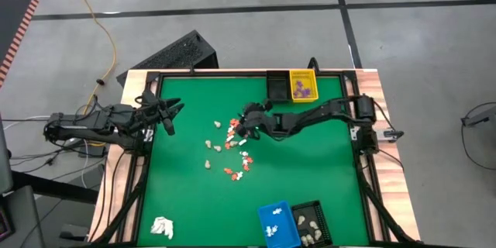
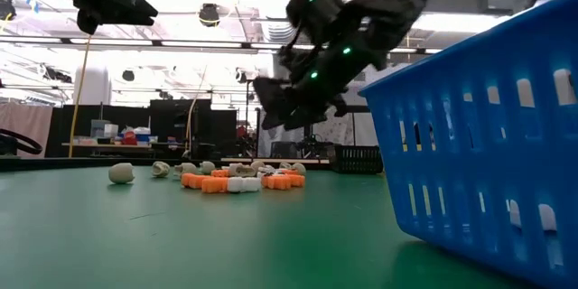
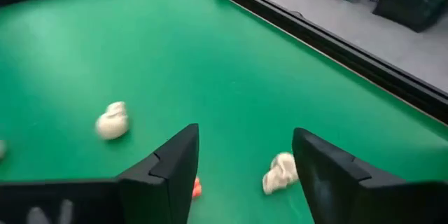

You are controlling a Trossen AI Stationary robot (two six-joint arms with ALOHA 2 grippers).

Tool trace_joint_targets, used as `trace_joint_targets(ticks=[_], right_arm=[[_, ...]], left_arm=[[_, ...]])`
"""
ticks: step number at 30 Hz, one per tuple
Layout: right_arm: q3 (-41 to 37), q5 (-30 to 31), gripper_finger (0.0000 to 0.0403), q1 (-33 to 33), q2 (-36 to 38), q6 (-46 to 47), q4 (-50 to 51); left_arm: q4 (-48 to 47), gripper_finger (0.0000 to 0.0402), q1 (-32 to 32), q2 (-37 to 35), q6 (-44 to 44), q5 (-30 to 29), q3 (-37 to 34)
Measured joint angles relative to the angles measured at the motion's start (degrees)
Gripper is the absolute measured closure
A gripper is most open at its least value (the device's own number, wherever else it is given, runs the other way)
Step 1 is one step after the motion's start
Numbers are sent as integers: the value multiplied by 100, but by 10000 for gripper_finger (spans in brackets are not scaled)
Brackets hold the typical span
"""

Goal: Sort Halloween decoration
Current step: Put the white skull toy into the bottom black basket

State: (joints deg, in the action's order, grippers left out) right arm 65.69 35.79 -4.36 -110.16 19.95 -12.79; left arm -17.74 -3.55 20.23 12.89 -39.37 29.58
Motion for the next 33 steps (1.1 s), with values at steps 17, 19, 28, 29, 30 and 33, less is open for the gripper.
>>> trace_joint_targets(ticks=[17, 19, 28, 29, 30, 33], right_arm=[[411, 140, 178, -414, -551, 828, 658], [413, 23, 178, -439, -549, 857, 627], [411, -53, 178, -437, -630, 1093, 585], [416, -55, 178, -437, -686, 1131, 490], [417, -65, 178, -437, -737, 1159, 433], [454, -141, 178, -432, -1020, 1355, 258]], left_arm=[[-267, 280, 0, 2, 142, 308, 0], [-266, 280, 0, 0, 184, 307, 0], [-260, 280, 0, 0, 242, 301, 0], [-258, 280, 0, 0, 242, 301, 0], [-252, 280, 0, 0, 241, 301, 0], [-249, 281, 0, 0, 268, 299, 0]])
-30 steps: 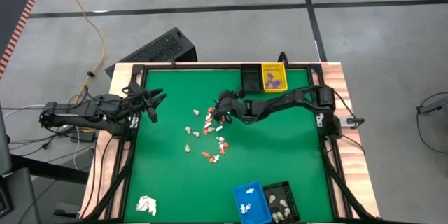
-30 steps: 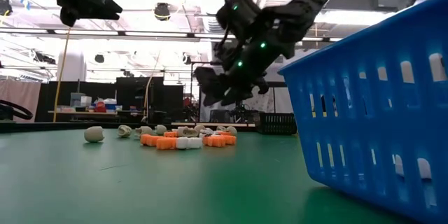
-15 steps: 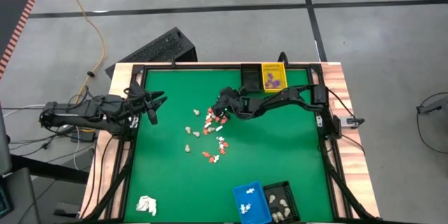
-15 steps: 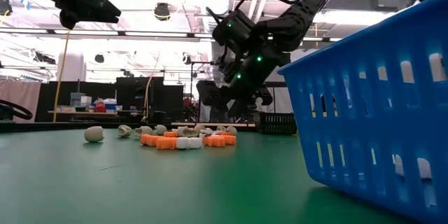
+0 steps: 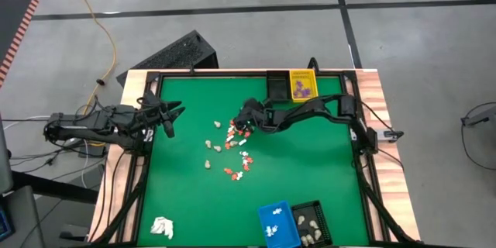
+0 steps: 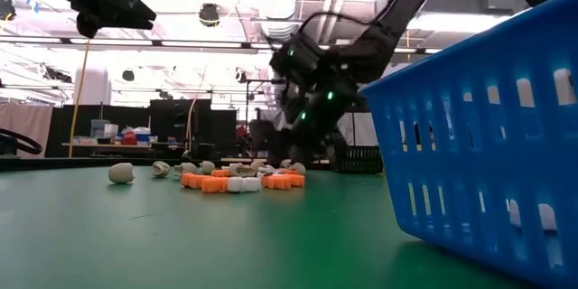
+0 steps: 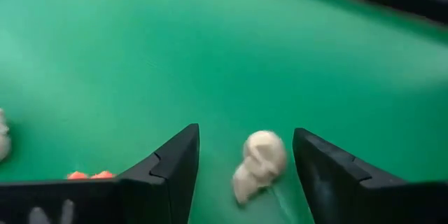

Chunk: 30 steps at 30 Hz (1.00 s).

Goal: Sort Halloween decoration
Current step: Put the white skull toy into the bottom black basket

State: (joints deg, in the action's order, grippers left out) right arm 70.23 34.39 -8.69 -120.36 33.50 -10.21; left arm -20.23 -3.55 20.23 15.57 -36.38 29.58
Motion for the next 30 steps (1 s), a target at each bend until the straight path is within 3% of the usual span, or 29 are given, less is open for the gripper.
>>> trace_joint_targets(ticks=[8, 16, 20, 30], right_arm=[[10, -34, 198, 4, -190, 489, 153], [8, -64, 315, 2, -183, 613, 276], [2, -93, 356, 2, -188, 611, 289], [-29, -312, 363, 76, 91, 439, 375]], left_arm=[[-37, 281, 2, 10, 9, -10, 0], [-46, 281, 4, 11, -4, -27, 0], [-51, 281, 4, 11, 3, -28, 0], [-118, 281, 4, 11, 64, -24, 0]])
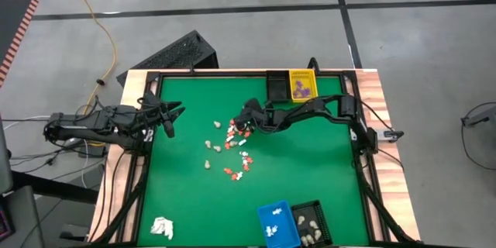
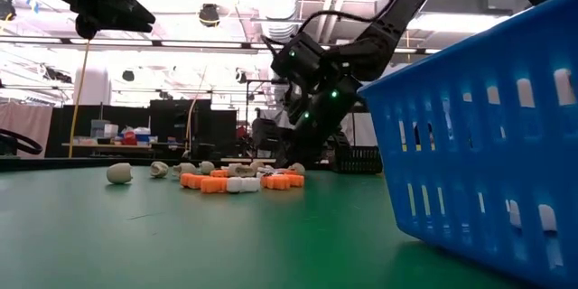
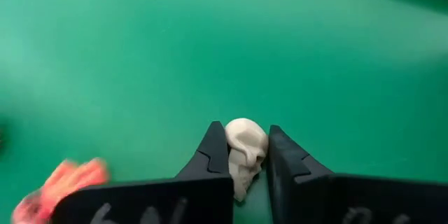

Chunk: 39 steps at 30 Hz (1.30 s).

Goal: Sort Halloween decoration
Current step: Put the white skull toy into the bottom black basket

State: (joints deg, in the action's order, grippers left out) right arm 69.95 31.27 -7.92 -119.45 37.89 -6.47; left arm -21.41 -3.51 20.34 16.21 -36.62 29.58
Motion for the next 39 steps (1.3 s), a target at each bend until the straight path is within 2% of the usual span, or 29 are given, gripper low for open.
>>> trace_joint_targets(ticks=[9, 17, 21, 27, 33, 39], right_arm=[[1, -269, 363, 291, 996, -444, 576], [14, -2193, 363, 1249, 2433, -373, 2352], [9, -2782, 363, 2107, 3128, 541, 3345], [9, -2803, 363, 3658, 3787, 2407, 4166], [14, -2506, 363, 4960, 3753, 3816, 4163], [14, -2387, 361, 5581, 3401, 4799, 4202]], left_arm=[[-26, 281, 0, 0, -37, 4, 0], [-26, 281, 0, 1, -49, 0, 0], [-42, 281, 0, 1, -49, 0, 0], [-79, 281, 0, 2, -50, -2, 0], [-83, 281, 0, 0, -10, -2, 0], [-151, 281, 0, 2, 147, -2, 0]])
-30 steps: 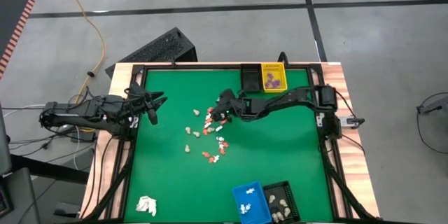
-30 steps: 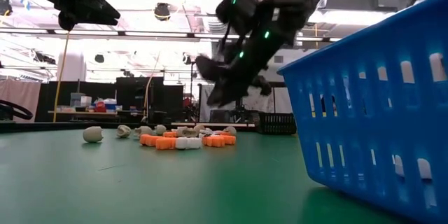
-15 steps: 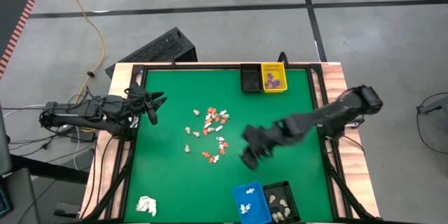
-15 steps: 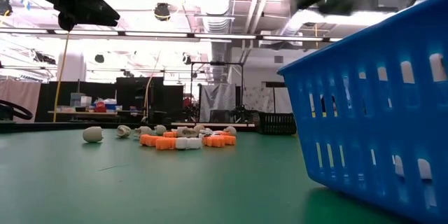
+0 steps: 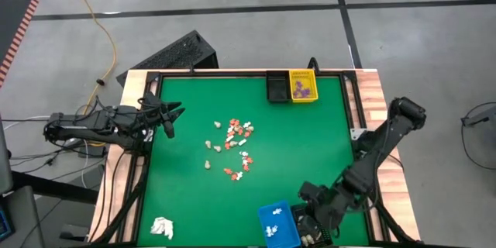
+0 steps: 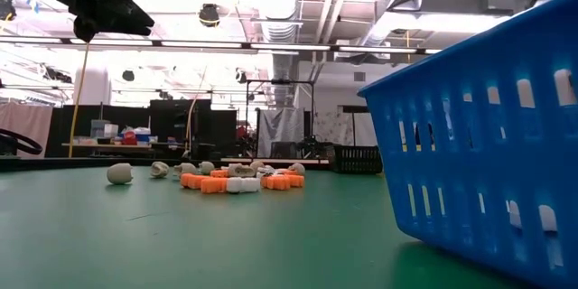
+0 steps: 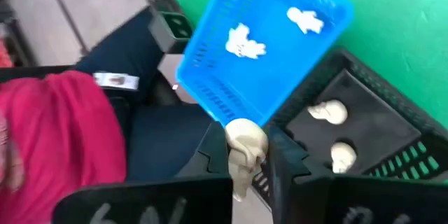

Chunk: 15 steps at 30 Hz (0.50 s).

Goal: Sort Halloween decoration
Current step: Put the white skull toy into the bottom black basket

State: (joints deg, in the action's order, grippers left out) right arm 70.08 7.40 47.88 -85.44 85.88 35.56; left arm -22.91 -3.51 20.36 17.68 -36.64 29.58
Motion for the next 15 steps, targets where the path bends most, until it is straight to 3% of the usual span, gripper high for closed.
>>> trace_joint_targets(ticks=[9, 15], right_arm=[[0, -205, 322, 203, -445, 427, 65], [0, -478, 272, 148, -592, 427, 234]], left_arm=[[2, 281, 0, 0, 104, -2, 0], [2, 281, 0, 0, 104, 0, 0]])
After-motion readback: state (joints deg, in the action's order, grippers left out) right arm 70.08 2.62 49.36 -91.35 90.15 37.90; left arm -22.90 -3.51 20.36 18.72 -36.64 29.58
